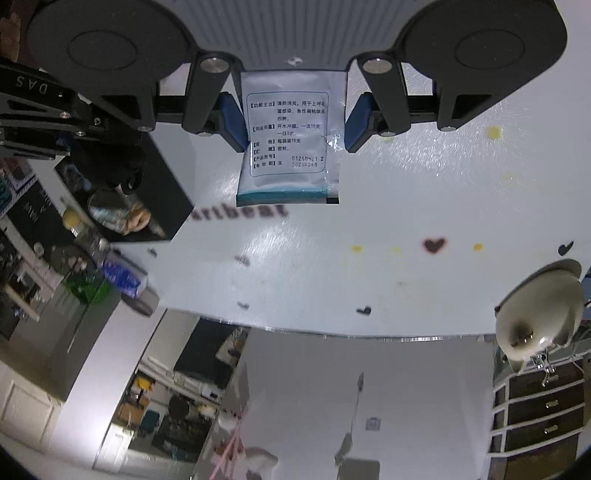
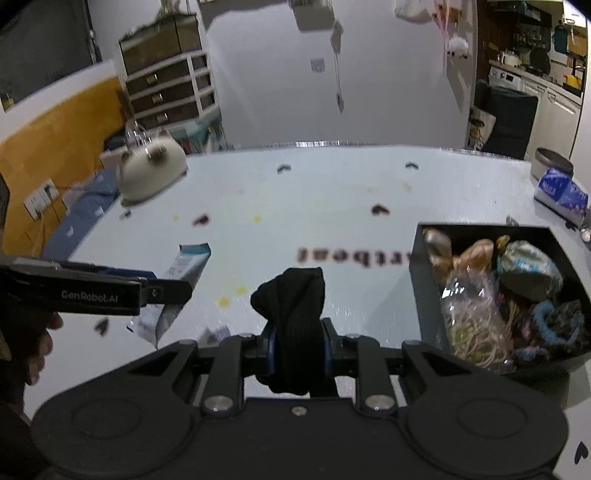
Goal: Organize soft objects
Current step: 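Carry the white packet and black cloth over the black box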
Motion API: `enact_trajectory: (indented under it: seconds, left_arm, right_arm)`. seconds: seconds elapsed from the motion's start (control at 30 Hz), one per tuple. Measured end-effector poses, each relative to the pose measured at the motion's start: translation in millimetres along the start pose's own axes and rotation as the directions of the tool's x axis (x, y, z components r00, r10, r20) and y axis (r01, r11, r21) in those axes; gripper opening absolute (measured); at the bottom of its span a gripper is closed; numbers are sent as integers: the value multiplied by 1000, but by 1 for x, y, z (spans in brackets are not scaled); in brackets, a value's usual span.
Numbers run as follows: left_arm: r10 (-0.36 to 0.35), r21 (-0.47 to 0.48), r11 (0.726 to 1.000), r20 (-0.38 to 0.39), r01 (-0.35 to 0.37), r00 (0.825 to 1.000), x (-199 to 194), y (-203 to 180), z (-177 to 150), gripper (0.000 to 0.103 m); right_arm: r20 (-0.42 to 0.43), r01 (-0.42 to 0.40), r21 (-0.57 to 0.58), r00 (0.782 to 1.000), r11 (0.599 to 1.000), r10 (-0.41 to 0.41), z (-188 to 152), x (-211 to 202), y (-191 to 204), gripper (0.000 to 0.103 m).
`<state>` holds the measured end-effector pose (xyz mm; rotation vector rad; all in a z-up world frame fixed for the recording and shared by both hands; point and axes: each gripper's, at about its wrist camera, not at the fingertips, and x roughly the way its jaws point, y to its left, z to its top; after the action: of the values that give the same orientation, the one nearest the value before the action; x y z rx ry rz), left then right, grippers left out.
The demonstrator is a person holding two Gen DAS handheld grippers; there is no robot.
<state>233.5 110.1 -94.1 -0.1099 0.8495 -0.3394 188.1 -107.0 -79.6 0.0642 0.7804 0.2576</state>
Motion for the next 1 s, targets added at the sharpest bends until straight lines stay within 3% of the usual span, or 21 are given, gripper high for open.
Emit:
enact_trajectory:
  seconds: [0.33,0.67,0.87,1.0]
  left_arm:
    - [-21,-43,999,69,24,997,-9,-44,11,58]
    - [-80,-168,982,50,88,996,21,-108,20,58]
    - [-130,-271,953,48,138,990,45,-143,29,58]
    - [-163,-358,919,44,168,986,61,-160,32,58]
  right_arm:
    - [75,-40,24,996,999,38,8,-32,-39,24]
    - [62,-67,82,996,994,62,16,-46,-126,24]
    - [26,-116,194,993,974,113,27,-22,-188,24]
    - [-10,-146,263,988,954,154,31,3,-217,24]
